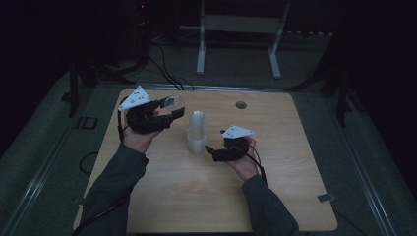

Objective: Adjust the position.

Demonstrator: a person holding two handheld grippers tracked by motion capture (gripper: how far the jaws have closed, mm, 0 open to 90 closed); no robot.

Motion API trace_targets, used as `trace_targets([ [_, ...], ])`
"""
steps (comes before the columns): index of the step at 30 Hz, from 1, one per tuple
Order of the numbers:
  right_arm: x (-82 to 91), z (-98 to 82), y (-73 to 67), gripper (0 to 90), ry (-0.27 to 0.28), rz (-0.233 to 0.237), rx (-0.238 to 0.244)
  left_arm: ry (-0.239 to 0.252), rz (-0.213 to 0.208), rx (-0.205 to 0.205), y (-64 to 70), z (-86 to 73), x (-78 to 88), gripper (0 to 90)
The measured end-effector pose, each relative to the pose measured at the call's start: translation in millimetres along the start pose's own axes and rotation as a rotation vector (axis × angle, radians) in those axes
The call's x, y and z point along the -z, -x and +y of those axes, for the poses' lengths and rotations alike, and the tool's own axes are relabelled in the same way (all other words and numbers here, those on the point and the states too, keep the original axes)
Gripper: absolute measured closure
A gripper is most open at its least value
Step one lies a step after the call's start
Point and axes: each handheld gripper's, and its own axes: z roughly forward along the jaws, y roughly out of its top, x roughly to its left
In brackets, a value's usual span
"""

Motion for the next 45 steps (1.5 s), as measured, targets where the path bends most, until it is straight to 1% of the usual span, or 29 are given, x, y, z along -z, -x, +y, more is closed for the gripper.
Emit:
trace_targets([
  [6, 4.7, -1.9, 2.2, 15.7, -0.009, -0.007, -0.002, -0.003, -0.007, 0.003, 1.2, -4.7, 0.9, 41.2],
  [10, 7.3, -2.8, 3.6, 15.7, -0.022, -0.009, 0.003, -0.014, -0.013, 0.009, 0.8, -8.7, 0.2, 41.2],
  [15, 11.0, -1.5, 4.3, 15.7, -0.035, -0.011, 0.010, -0.014, -0.020, 0.017, 1.8, -12.9, 0.8, 41.2],
  [17, 12.4, -0.5, 4.1, 15.7, -0.037, -0.005, 0.014, -0.021, -0.023, 0.013, 2.1, -15.6, 1.0, 41.2],
  [21, 15.3, 1.6, 2.8, 15.7, -0.043, 0.005, 0.026, -0.024, -0.027, 0.021, 2.1, -19.5, 1.1, 41.2],
  [26, 19.7, 3.1, 2.9, 16.5, -0.042, 0.022, 0.033, -0.025, -0.048, 0.018, 3.9, -25.2, 1.0, 41.3],
  [29, 22.2, 4.5, 2.9, 16.8, -0.033, 0.033, 0.035, -0.025, -0.065, 0.009, 5.9, -28.1, 0.3, 41.3],
  [30, 23.3, 5.0, 2.5, 18.3, -0.034, 0.037, 0.034, -0.025, -0.070, 0.009, 6.4, -29.2, -0.1, 41.3],
  [34, 26.1, 7.5, 1.3, 18.3, -0.033, 0.043, 0.048, -0.030, -0.086, 0.011, 6.7, -33.4, -1.9, 41.3],
  [36, 27.2, 8.8, 0.6, 18.3, -0.036, 0.044, 0.052, -0.031, -0.092, 0.010, 6.9, -34.7, -2.9, 41.3],
  [41, 28.8, 12.2, 0.4, 18.3, -0.023, 0.046, 0.062, -0.033, -0.106, 0.005, 7.5, -35.8, -4.1, 41.3],
  [45, 30.9, 14.7, -0.9, 18.4, -0.021, 0.058, 0.066, -0.031, -0.112, 0.006, 7.6, -37.5, -4.2, 41.3],
])
